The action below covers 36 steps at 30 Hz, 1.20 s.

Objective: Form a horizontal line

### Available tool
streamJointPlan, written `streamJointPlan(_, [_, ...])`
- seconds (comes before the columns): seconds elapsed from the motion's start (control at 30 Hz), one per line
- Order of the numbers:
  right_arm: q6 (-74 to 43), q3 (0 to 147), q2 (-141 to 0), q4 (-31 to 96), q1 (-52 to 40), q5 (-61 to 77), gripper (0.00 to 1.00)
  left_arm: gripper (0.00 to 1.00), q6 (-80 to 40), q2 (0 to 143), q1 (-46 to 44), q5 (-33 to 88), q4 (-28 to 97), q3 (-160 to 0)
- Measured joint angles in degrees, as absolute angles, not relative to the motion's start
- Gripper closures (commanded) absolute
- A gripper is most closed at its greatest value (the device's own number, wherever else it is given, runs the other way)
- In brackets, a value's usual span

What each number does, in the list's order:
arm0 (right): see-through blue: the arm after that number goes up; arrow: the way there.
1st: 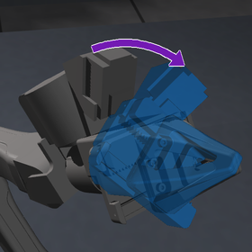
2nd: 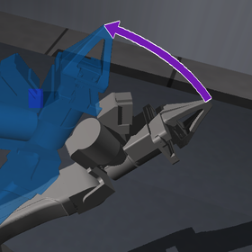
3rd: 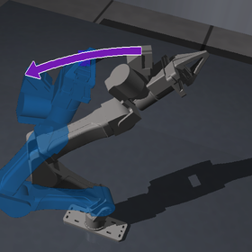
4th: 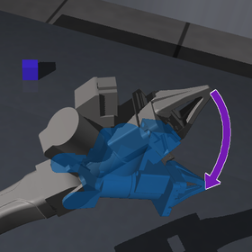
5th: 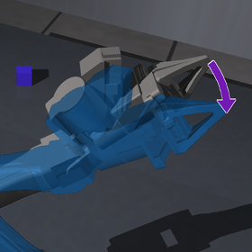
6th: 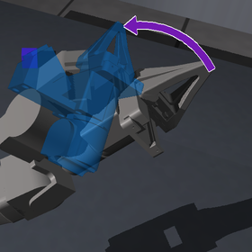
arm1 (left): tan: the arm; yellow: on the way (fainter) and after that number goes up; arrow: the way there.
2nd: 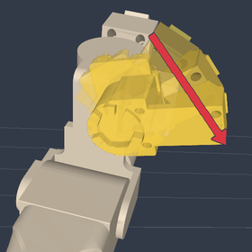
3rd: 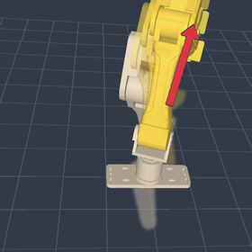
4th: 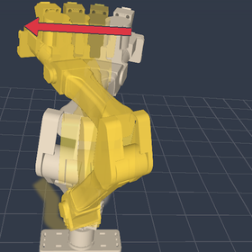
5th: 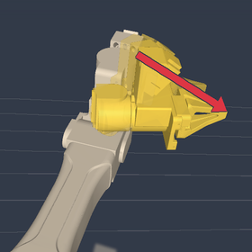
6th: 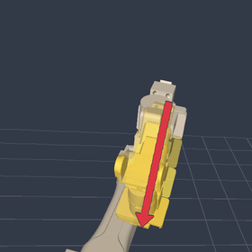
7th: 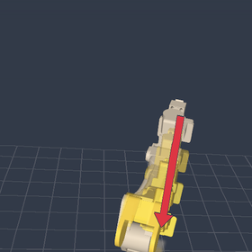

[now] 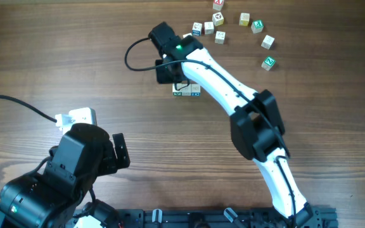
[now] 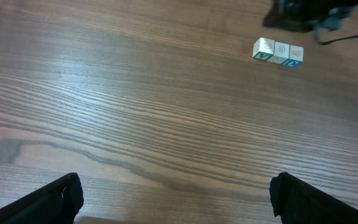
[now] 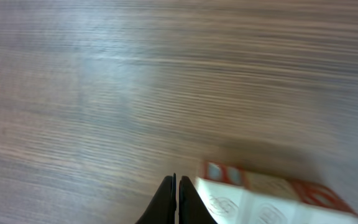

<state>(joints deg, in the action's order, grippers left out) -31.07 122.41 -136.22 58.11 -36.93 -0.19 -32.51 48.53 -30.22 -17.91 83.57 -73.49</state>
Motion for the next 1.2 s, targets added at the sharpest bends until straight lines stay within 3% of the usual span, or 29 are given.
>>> streamJointPlan(0.4, [-42.0,121.9,-130.0,69.3,-26.6,-8.9,0.95,0.00,-32.5,48.5,-30.2,-17.9,83.6,-73.5])
streamJointPlan(0.8, [-42.0,104.9,-130.1,60.2,-26.1,-3.7,0.96,0.00,-32.5,48.5,-30.2,-17.9,83.6,-73.5])
streamJointPlan(1.2, [-39.6,103.3,-130.1,56.5,-26.1,3.1,0.95,0.00,-32.5,48.5,-30.2,-17.9,83.6,-73.5])
